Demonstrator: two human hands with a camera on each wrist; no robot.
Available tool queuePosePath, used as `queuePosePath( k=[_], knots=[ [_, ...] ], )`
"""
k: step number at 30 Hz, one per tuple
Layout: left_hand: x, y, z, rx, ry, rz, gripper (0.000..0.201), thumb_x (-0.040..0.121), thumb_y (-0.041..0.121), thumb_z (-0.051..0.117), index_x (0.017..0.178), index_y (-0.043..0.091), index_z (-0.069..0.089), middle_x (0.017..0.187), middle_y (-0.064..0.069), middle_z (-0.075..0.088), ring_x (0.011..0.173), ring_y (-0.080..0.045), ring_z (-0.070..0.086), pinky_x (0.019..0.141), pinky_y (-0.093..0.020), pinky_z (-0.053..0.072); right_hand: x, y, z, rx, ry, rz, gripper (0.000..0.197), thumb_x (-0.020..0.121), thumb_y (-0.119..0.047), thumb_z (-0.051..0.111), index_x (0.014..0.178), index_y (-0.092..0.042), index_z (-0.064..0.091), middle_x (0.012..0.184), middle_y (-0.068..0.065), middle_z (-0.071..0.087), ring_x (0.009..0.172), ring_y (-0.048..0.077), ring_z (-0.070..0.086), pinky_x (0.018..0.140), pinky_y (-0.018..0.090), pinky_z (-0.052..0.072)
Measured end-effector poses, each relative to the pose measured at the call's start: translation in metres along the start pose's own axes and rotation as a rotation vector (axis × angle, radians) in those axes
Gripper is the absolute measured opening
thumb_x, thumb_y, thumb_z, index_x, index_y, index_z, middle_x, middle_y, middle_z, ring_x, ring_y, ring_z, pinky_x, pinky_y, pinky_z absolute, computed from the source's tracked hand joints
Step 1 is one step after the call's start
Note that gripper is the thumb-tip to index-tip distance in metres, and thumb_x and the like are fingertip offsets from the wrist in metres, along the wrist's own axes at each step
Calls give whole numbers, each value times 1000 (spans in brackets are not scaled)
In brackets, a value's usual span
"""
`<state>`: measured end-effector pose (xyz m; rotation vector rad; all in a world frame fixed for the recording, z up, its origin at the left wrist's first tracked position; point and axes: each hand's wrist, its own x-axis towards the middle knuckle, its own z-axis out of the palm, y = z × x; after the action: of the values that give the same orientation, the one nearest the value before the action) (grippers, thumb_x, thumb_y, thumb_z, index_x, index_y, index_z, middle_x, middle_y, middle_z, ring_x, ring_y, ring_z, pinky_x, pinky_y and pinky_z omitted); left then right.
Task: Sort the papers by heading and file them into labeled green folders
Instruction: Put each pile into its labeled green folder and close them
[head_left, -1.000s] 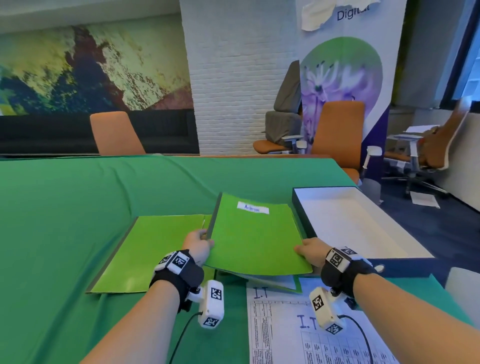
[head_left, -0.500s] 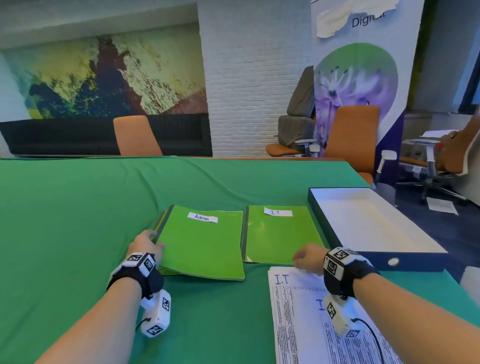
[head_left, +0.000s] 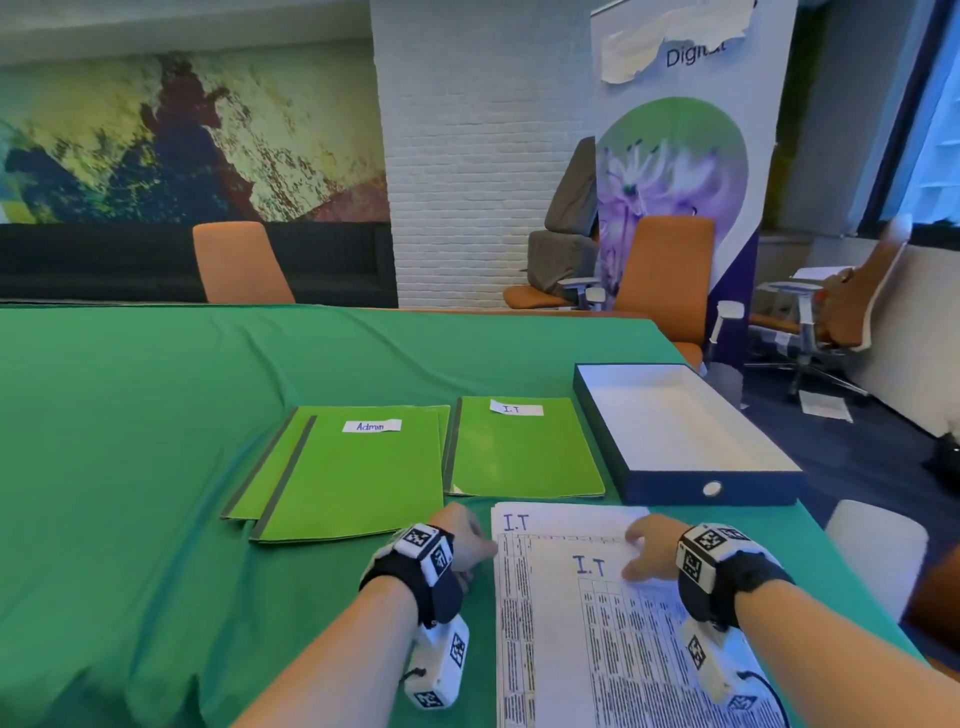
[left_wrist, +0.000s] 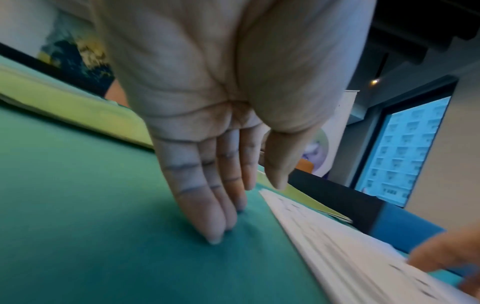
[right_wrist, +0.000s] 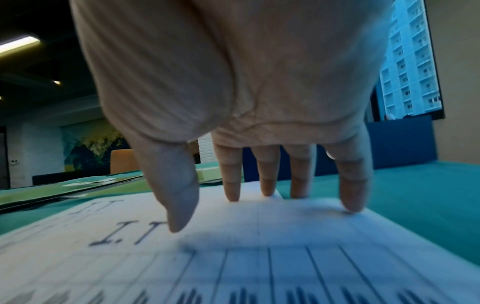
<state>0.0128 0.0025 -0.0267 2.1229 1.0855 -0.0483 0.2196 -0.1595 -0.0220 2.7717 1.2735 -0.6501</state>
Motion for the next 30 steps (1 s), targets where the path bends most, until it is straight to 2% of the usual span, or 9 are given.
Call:
queuePosePath(
  k=[2, 5, 8, 9, 13, 15, 19, 25, 30],
  knots=[
    [2, 11, 14, -8, 4, -3, 31, 80, 34, 67, 67, 23, 41, 76, -7, 59, 67, -24, 64, 72, -38, 58, -6, 4, 4, -2, -7, -13, 74, 82, -43, 66, 144, -18, 34, 146, 2, 37, 131, 21, 41, 109, 37, 35],
    [5, 23, 22, 11, 9, -40, 41, 58, 44, 74, 77, 15, 51, 76, -2, 61, 70, -19, 65, 73, -32, 56, -9, 7, 7, -26, 13, -2, 77, 76, -48, 70, 139, -20, 36, 141, 3, 42, 124, 22, 47, 104, 38, 40],
    [4, 29, 23, -23, 14, -79, 44, 68, 35, 75, 64, 17, 35, 66, 1, 45, 60, -9, 47, 62, -21, 46, -6, 10, 8, -33, 41, 8, 79, 69, -53, 72, 135, -23, 39, 133, 2, 44, 117, 22, 47, 101, 40, 42],
    [6, 28, 23, -31, 22, -70, 41, 71, 31, 75, 65, 13, 40, 69, -1, 49, 63, -10, 51, 62, -21, 46, -5, 12, 9, -28, 48, 13, 80, 68, -55, 72, 134, -24, 39, 131, 2, 44, 117, 22, 46, 100, 40, 42],
    [3, 23, 25, -184, 51, 78, 19, 66, 12, 80, 78, 17, 66, 84, -1, 70, 73, -12, 67, 70, -28, 57, 0, 17, 9, 66, 48, 34, 73, 61, -52, 72, 124, -29, 43, 120, -2, 52, 104, 20, 54, 92, 38, 48],
    [2, 21, 26, -234, 116, 104, 22, 63, 11, 84, 76, 16, 67, 82, 0, 72, 73, -13, 68, 70, -30, 57, 3, 16, 8, 112, 85, 24, 67, 63, -45, 73, 123, -26, 51, 114, -4, 57, 101, 17, 58, 91, 35, 50],
    [1, 18, 22, -337, 194, 122, 30, 61, 13, 86, 82, 20, 66, 90, 0, 72, 80, -14, 69, 73, -31, 57, 9, 8, -5, 217, 226, -5, 59, 73, -35, 75, 127, -27, 55, 129, -2, 55, 120, 19, 51, 104, 34, 41],
    [-5, 12, 1, -553, 183, 197, 34, 63, 0, 81, 89, 17, 65, 98, -6, 72, 85, -16, 69, 71, -26, 55, 7, -8, -33, 324, 516, -122, 32, 65, -48, 77, 87, -34, 59, 120, -7, 52, 106, 15, 49, 97, 38, 43],
    [-7, 12, -5, -577, 185, 229, 41, 66, -6, 77, 101, 10, 63, 103, -10, 71, 92, -24, 68, 86, -40, 54, 10, -30, -49, 262, 624, -194, 31, 70, -61, 69, 89, -37, 64, 126, -11, 50, 115, 16, 44, 98, 39, 36]
  ],
)
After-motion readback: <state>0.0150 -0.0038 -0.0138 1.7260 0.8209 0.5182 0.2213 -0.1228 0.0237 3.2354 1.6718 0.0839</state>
